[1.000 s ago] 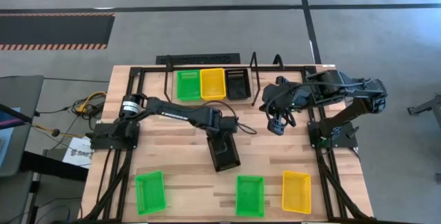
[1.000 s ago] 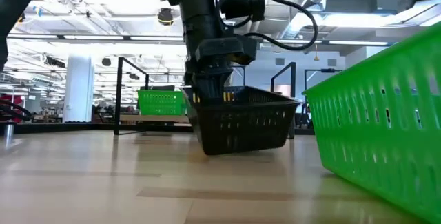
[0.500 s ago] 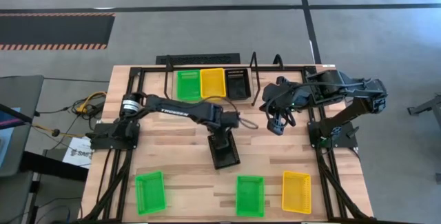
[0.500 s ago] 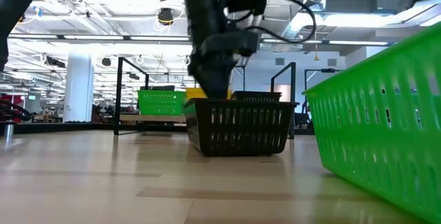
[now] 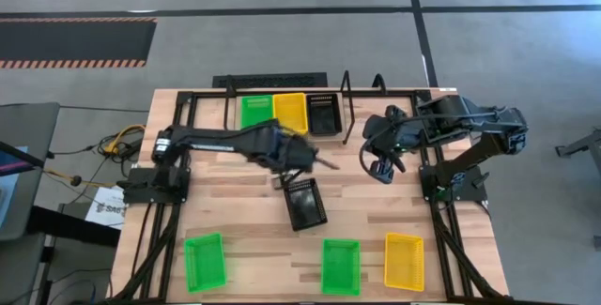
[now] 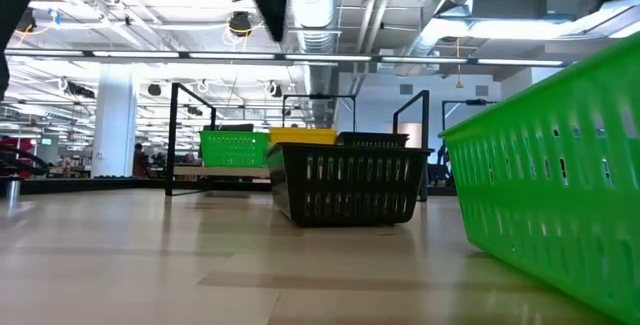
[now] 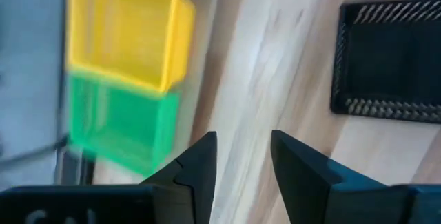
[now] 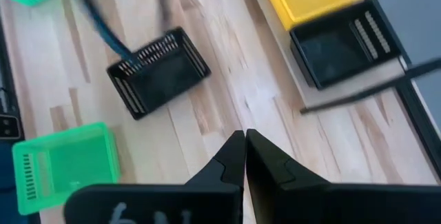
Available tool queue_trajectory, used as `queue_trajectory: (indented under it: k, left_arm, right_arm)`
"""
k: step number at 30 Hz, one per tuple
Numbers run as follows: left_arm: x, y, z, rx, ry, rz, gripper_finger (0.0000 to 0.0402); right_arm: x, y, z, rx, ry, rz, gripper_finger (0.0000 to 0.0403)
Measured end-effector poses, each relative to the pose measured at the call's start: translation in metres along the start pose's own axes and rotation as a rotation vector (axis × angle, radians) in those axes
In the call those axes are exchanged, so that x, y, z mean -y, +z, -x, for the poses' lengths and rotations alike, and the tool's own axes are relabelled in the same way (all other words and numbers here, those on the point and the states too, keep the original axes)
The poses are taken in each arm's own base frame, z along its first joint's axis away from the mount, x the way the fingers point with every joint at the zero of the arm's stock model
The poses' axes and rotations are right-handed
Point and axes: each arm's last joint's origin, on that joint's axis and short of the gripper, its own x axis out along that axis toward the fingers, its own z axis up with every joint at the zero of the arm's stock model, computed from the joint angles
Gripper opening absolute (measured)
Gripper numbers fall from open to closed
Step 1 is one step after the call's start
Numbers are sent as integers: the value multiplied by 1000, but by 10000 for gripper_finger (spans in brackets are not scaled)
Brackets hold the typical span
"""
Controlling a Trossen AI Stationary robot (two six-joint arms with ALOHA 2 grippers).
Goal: Stack baskets on shelf by color
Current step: Stack the black bin on top of the black bins on the shelf
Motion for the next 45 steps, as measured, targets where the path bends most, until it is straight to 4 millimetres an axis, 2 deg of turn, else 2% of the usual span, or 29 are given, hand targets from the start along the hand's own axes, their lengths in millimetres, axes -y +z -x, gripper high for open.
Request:
queue_trajectory:
  k: [2, 6, 9, 12, 17, 19, 22, 27, 33, 37, 45]
  left_arm:
    - [7, -13, 10, 36, 11, 22, 126]
    - [16, -52, 38, 98, 24, 87, 126]
    - [18, -89, 49, 154, 49, 152, 126]
    - [8, -131, 59, 218, 50, 281, 126]
    - [-8, -198, 44, 244, 11, 421, 125]
    - [-15, -221, 32, 237, -18, 462, 125]
    - [-21, -245, 16, 220, -81, 504, 125]
    - [-22, -263, 0, 261, -197, 470, 125]
    - [-21, -264, -3, 323, -213, 382, 125]
    - [-21, -263, -3, 347, -198, 346, 125]
    - [-19, -262, -2, 365, -199, 304, 125]
  right_arm:
    - [1, -2, 0, -23, -11, -18, 33]
    - [3, -5, 0, -51, -27, -69, 33]
    - [1, -5, 0, -42, -21, -119, 33]
    - [-7, -1, -7, -31, -15, -166, 33]
    - [-35, 11, -38, -31, -35, -233, 33]
    - [-49, 16, -60, -60, -51, -249, 33]
    - [-67, 18, -96, -130, -111, -311, 33]
    - [-86, 13, -150, -240, -250, -508, 37]
    - [-102, 9, -191, -254, -313, -668, 57]
    - [-106, 6, -207, -266, -355, -726, 77]
    - [-107, 4, -215, -234, -412, -804, 149]
